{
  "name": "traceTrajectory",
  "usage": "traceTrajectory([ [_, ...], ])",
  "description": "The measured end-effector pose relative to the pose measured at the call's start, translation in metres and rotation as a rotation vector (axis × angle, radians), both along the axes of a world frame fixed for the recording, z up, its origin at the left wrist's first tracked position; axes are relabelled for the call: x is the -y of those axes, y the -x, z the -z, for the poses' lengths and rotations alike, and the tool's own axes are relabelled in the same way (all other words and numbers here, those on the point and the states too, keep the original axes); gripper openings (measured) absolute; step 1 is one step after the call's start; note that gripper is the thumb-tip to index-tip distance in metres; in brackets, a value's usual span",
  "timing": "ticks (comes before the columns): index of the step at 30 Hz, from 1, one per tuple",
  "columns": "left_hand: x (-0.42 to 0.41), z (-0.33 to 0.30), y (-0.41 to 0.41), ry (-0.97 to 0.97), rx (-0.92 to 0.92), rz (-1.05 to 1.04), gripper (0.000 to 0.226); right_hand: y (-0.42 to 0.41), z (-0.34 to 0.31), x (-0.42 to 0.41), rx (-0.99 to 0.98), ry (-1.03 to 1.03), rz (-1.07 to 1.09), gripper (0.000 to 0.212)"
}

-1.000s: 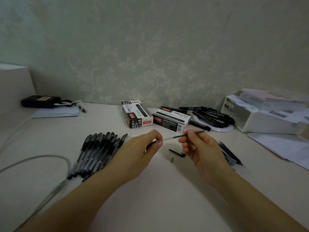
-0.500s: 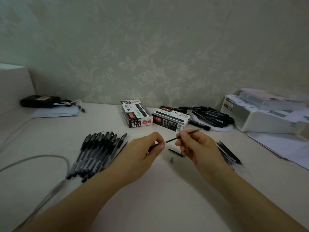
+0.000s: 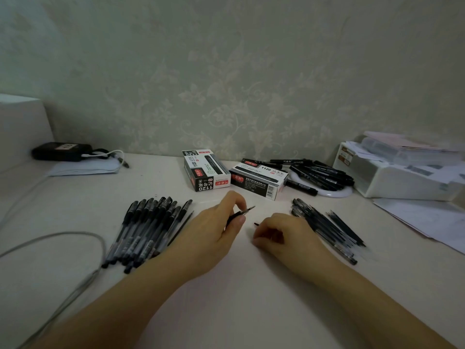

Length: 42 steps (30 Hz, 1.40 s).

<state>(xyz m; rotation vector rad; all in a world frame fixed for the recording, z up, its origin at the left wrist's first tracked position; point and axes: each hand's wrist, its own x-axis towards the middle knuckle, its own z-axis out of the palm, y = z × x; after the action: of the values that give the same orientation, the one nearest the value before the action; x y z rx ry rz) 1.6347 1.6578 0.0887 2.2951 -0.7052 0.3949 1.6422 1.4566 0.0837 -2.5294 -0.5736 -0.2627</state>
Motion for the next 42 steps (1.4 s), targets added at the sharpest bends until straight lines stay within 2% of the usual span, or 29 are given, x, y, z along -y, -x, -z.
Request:
traceTrajectory([
  [3,-0.002,0.001,0.0,-0.061,0.001,0.0,0.008,-0.001,0.0,0.0,-0.046,-0.171,0.043,0.004],
  [7,-0.002,0.003,0.0,-0.093,-0.015,0.019,0.01,-0.003,-0.008,0.0,-0.209,-0.752,0.096,0.006],
  [9,-0.001,0.003,0.0,-0.091,-0.025,0.036,0.01,-0.002,-0.01,-0.001,-0.245,-0.858,0.061,0.004],
  [13,0.0,0.002,0.002,-0.087,-0.036,0.058,0.012,0.002,-0.007,-0.007,-0.275,-0.785,-0.032,0.009],
  [23,0.001,-0.001,0.002,-0.044,-0.068,0.019,0.013,0.002,-0.008,-0.005,-0.267,-0.711,-0.067,0.014],
  [28,0.002,-0.002,0.001,-0.053,0.026,0.019,0.01,0.002,-0.008,-0.005,-0.23,-0.626,-0.067,0.002],
  [32,0.003,0.0,0.001,-0.051,0.051,0.024,0.008,0.005,-0.006,-0.006,-0.165,-0.47,-0.051,0.026],
  [34,0.003,0.001,0.002,-0.061,0.053,0.022,0.006,0.005,-0.005,-0.007,-0.143,-0.431,-0.038,0.04],
  [36,0.003,0.001,0.001,-0.062,0.061,0.02,0.005,0.005,-0.005,-0.007,-0.142,-0.425,-0.028,0.046],
  [38,0.003,0.001,0.001,-0.057,0.062,0.011,0.004,0.004,-0.005,-0.007,-0.143,-0.432,-0.046,0.034],
  [40,0.002,0.002,0.0,-0.057,0.058,0.0,0.004,0.002,-0.004,-0.006,-0.157,-0.437,-0.083,0.012],
  [42,0.001,0.002,0.0,-0.06,0.061,0.0,0.004,0.001,-0.003,-0.005,-0.164,-0.444,-0.111,0.006],
])
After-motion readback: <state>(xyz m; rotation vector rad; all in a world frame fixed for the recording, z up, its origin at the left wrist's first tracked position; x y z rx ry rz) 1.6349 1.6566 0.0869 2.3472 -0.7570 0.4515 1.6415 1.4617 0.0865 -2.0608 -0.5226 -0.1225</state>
